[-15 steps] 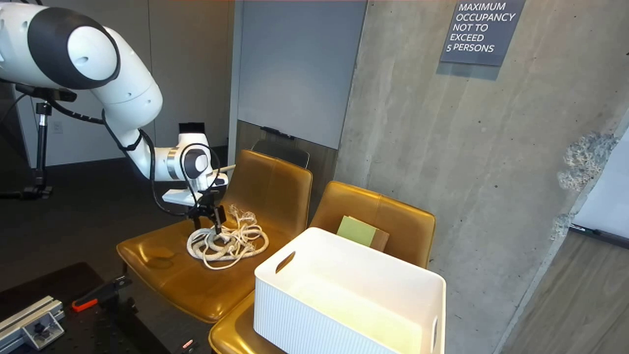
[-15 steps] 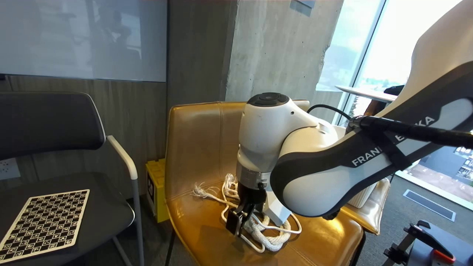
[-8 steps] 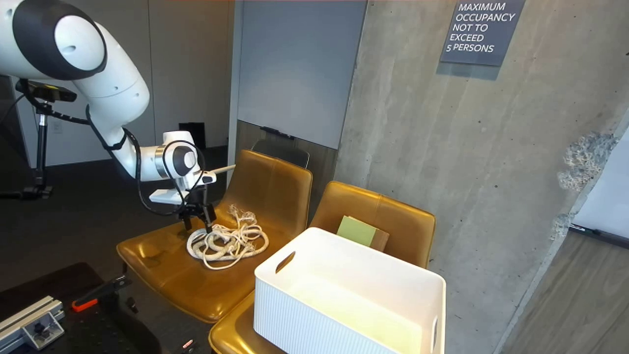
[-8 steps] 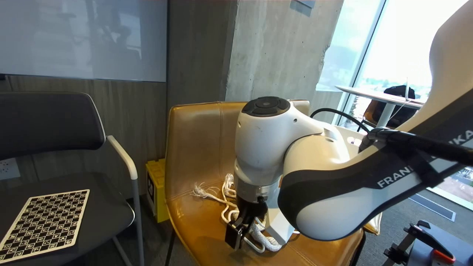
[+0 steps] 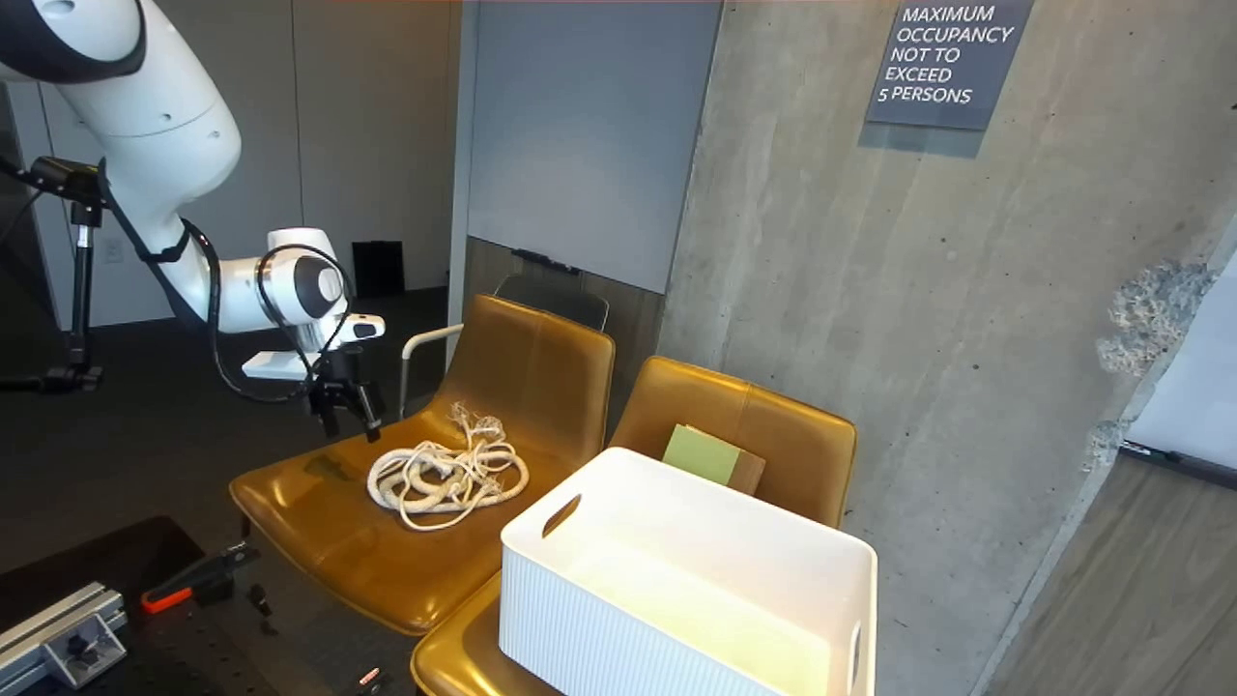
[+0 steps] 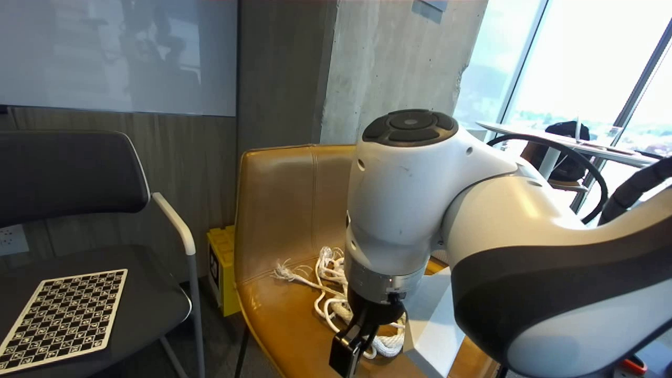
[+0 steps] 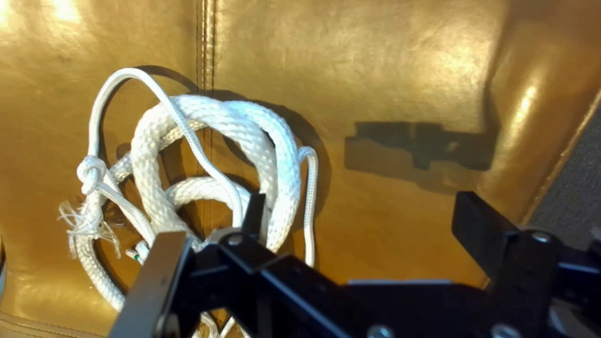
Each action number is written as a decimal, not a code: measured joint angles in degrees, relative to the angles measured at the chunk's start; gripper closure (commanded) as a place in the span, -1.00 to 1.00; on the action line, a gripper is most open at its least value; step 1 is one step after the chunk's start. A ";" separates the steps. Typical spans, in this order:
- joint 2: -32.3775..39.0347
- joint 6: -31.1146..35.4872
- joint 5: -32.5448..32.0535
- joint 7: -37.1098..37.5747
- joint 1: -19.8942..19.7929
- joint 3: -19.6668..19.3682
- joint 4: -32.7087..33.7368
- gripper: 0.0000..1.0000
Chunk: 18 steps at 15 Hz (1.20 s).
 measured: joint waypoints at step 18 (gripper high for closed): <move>1.65 -3.82 0.11 -0.26 -4.28 2.80 1.08 -1.00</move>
